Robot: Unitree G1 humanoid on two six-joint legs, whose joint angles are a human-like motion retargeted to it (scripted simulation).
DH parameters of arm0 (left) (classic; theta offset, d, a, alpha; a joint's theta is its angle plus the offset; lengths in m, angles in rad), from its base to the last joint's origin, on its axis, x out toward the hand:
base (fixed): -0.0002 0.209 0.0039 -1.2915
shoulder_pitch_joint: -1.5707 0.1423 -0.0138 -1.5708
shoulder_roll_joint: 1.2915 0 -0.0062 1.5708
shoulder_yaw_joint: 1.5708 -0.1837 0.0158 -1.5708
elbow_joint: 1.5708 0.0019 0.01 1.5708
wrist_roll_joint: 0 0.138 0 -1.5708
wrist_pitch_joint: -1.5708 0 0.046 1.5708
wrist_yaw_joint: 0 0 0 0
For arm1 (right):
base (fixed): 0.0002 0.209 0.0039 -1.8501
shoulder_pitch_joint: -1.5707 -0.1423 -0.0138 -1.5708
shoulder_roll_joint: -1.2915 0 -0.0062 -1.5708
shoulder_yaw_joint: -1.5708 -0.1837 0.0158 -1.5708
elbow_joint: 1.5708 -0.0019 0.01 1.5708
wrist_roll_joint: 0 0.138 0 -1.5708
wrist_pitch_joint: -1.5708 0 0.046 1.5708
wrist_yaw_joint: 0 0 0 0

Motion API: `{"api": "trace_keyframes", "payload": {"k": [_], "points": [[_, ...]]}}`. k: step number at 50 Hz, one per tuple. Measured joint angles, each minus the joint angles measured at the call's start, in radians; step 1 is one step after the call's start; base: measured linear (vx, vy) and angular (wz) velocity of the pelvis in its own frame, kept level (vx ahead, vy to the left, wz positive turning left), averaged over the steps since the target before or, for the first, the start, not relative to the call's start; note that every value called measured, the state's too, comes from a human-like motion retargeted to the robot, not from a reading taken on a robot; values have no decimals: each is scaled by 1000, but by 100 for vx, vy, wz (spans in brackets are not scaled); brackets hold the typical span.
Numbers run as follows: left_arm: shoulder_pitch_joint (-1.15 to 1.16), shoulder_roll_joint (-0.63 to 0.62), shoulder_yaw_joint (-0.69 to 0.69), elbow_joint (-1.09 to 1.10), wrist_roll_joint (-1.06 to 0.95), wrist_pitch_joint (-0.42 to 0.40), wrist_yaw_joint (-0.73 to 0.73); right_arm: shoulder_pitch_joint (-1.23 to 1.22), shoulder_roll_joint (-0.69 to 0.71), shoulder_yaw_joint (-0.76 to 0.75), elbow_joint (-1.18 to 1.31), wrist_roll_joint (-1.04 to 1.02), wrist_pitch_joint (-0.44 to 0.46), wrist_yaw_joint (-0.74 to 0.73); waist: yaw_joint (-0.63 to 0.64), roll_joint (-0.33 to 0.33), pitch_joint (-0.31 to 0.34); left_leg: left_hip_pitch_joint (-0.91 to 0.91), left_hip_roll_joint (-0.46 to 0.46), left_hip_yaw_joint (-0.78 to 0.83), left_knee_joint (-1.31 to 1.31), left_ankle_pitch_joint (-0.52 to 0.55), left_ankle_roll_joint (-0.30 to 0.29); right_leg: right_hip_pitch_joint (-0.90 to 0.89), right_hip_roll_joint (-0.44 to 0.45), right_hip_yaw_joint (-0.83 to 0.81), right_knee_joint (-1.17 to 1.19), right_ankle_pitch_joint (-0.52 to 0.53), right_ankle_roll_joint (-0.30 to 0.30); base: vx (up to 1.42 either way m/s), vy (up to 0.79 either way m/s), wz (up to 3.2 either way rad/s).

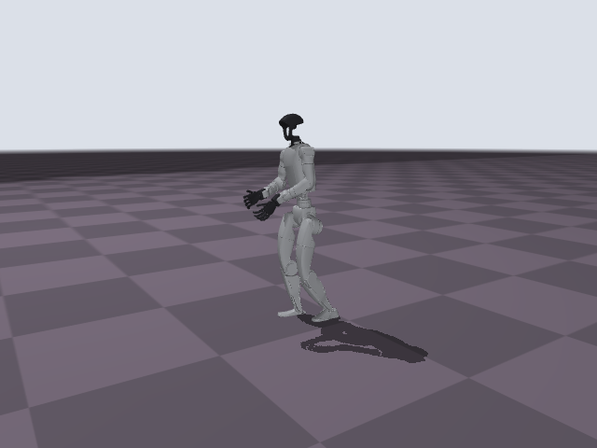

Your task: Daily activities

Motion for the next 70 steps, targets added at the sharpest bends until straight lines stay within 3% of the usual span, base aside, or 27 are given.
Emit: {"api": "trace_keyframes", "payload": {"k": [5,9,18,24,28,31,33,35,40,45,53,70], "points": [[-4,-4,48,13,23,-12,62,-15,10,-4,19,-73,12,-62,11,18,34,-142,68,32,178,8,10,36,12,-3,8,-23,-13,16,4,37],[-10,-31,90,14,33,-29,120,-33,26,-15,34,-140,15,-114,25,22,54,-242,84,36,127,44,-3,62,3,1,16,-40,-19,17,7,34],[-44,-101,155,22,38,-69,263,-106,63,-43,82,-324,20,-230,65,8,53,-357,9,-47,-333,315,-91,105,-43,2,36,-64,-15,21,15,40],[-69,-137,169,31,14,-83,305,-143,86,-51,133,-419,27,-254,106,-8,20,-362,-33,-91,-402,436,-98,127,-79,7,87,-84,-13,29,21,46],[-93,-158,178,47,8,-84,321,-154,99,-48,181,-471,36,-245,131,-28,-6,-346,-72,-86,-376,432,-68,126,-124,-12,165,-54,-5,33,20,51],[-102,-171,182,57,14,-82,324,-145,106,-44,207,-498,43,-228,132,-49,-19,-317,-130,-99,-376,409,-46,92,-161,26,301,37,20,33,19,85],[-90,-181,177,59,22,-81,319,-120,115,-39,213,-511,45,-213,106,-81,-28,-293,-205,-117,-383,403,-32,44,-134,144,418,85,91,32,13,152],[-70,-181,171,55,27,-82,310,-92,126,-33,208,-525,46,-206,74,-115,-42,-267,-273,-138,-404,400,-20,-18,-87,259,523,52,164,33,8,149],[-60,-162,168,47,29,-76,287,-76,124,-28,183,-551,48,-211,41,-111,-56,-200,-301,-189,-491,399,-20,-166,-129,200,633,20,138,33,3,89],[-64,-154,163,50,18,-63,263,-91,115,-22,175,-570,64,-244,11,-64,-53,-137,-275,-255,-579,406,-40,-259,-103,162,414,14,106,29,-3,77],[-39,-149,138,39,21,-35,230,-110,114,-16,202,-584,115,-253,31,-25,-72,-81,-254,-352,-649,402,-52,-257,-21,206,1,206,135,22,-9,71],[-9,-141,124,27,93,6,184,-120,106,-15,261,-613,131,-172,114,-5,-113,-46,-202,-472,-702,382,-66,-129,10,99,-200,239,81,12,-9,54]]}}
